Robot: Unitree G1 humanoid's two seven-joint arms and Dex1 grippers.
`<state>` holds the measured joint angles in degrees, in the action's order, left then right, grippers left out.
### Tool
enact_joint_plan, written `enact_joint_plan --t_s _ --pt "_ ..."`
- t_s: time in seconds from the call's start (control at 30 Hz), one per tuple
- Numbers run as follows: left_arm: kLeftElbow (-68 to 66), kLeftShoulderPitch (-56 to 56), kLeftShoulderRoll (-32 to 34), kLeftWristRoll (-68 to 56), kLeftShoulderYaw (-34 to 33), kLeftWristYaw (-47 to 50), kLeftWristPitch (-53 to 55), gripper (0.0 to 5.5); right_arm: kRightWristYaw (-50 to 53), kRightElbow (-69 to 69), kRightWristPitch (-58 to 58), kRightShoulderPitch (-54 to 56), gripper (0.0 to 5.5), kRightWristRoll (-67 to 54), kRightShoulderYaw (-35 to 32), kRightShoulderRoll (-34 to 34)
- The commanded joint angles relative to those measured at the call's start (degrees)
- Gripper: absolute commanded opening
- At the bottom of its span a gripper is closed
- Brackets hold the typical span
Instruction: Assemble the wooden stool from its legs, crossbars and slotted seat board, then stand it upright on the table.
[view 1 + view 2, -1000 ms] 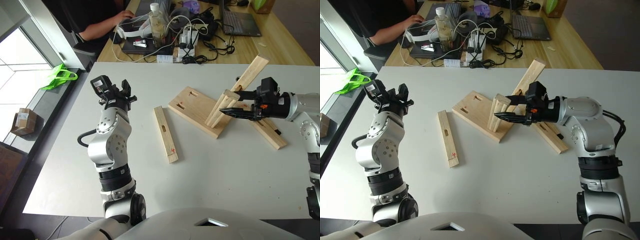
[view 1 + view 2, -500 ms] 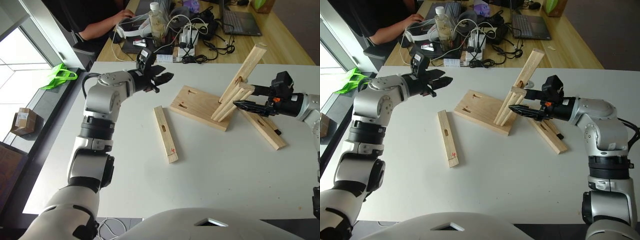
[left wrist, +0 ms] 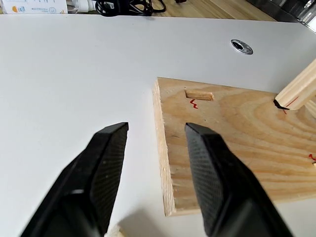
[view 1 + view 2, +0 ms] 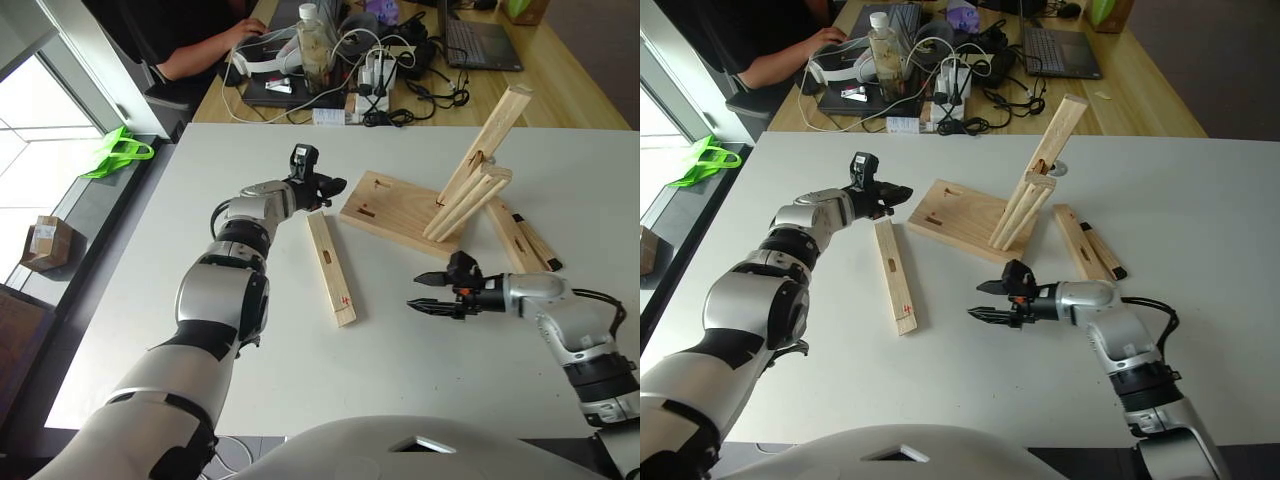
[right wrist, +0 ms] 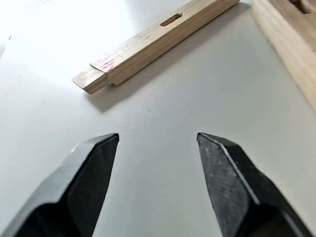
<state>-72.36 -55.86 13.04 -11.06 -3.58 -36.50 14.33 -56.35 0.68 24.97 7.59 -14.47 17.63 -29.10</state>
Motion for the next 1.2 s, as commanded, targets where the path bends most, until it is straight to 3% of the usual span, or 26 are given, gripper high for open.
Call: enact_joint_plan --t_s 0.03,0.23,0.3,0.37,0.47,0.57,0.67,0.77,0.93,1.2 --pt "-0.9 -1.6 -0.3 -2.2 -3.5 -5.6 4.4 2.14 11.6 -5.1 -2.0 4.9 2.94 7.3 1.5 6.6" --pt "4.6 1.4 2.1 -2.3 -2.1 -21.3 12.8 2.14 24.3 -11.2 -6.2 8.6 2.94 13.6 -3.3 7.8" --pt "11.8 4.9 3.6 -3.3 -1.0 -26.8 16.3 2.14 29.3 -13.4 -8.1 10.0 2.94 15.2 -6.4 7.4" --pt "30.6 13.6 6.7 -7.6 -1.4 -29.2 23.7 2.14 35.3 -18.1 -11.3 12.3 2.94 17.7 -9.7 5.6" --pt "59.3 26.5 7.8 -16.1 -6.0 -24.6 34.4 2.14 38.3 -20.7 -12.6 13.5 2.94 17.6 -13.2 4.7" --pt "80.8 34.6 3.5 -23.8 -12.1 -15.4 40.3 2.14 26.5 -7.4 -7.5 9.4 2.94 7.7 -10.3 7.8" --pt "92.8 37.1 -0.6 -30.4 -16.5 -7.0 43.6 2.14 25.4 -3.1 -4.3 11.1 2.94 3.5 -8.3 13.5" --pt "99.1 37.0 -2.0 -34.6 -17.5 -0.8 45.6 2.14 26.2 -12.8 -5.5 20.6 2.94 6.0 -7.9 16.7" --pt "104.8 36.7 -2.0 -41.4 -17.7 8.0 47.9 2.14 17.1 -39.5 -13.8 37.5 2.94 17.0 0.4 14.0" --pt "110.3 42.5 -4.4 -44.4 -12.5 17.6 43.8 2.14 7.8 -66.8 -24.0 51.9 2.94 28.4 7.4 14.9"
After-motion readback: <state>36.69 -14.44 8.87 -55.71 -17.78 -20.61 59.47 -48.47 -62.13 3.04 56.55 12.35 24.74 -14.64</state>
